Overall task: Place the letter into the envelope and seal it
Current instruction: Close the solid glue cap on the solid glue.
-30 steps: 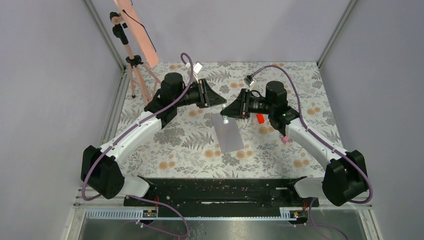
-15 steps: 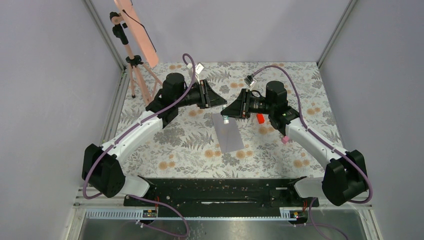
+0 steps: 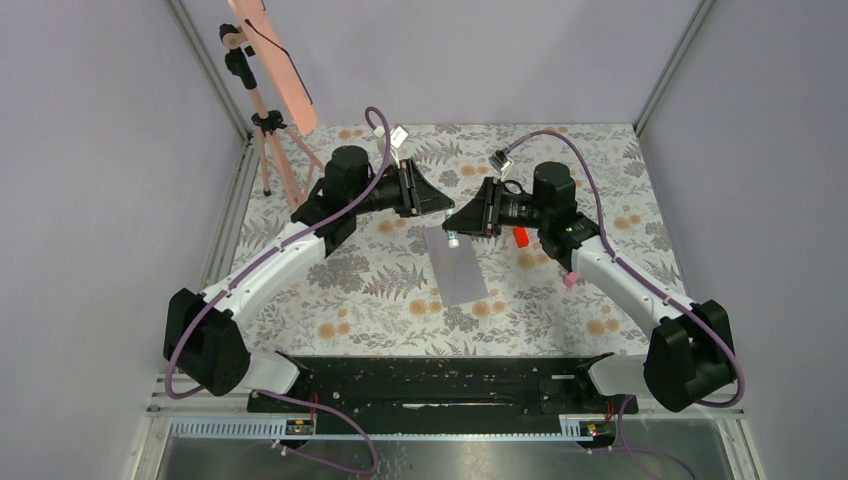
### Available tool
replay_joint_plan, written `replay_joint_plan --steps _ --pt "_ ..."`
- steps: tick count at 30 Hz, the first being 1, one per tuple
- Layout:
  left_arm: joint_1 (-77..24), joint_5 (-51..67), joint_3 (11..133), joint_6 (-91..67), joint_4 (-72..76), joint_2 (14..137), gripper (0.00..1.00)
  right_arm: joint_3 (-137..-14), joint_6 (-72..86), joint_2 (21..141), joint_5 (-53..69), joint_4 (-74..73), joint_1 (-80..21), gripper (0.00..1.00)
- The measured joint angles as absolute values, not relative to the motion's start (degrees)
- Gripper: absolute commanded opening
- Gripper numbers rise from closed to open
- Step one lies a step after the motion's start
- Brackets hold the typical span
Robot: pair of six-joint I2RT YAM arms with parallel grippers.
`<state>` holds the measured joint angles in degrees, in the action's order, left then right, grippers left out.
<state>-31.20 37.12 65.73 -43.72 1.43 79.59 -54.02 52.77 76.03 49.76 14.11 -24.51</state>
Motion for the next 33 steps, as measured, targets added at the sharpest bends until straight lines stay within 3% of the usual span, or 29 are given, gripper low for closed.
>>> replay_joint_plan --steps 25,33 --pt "-31.4 39.4 64.4 -42.1 3.1 78.8 0.09 -53.6 52.3 76.0 52.2 14.4 -24.3 0.00" --pt "-31.5 41.3 64.4 -41.6 1.8 78.7 0.09 -48.9 51.2 75.3 54.0 23.3 -24.2 0.00"
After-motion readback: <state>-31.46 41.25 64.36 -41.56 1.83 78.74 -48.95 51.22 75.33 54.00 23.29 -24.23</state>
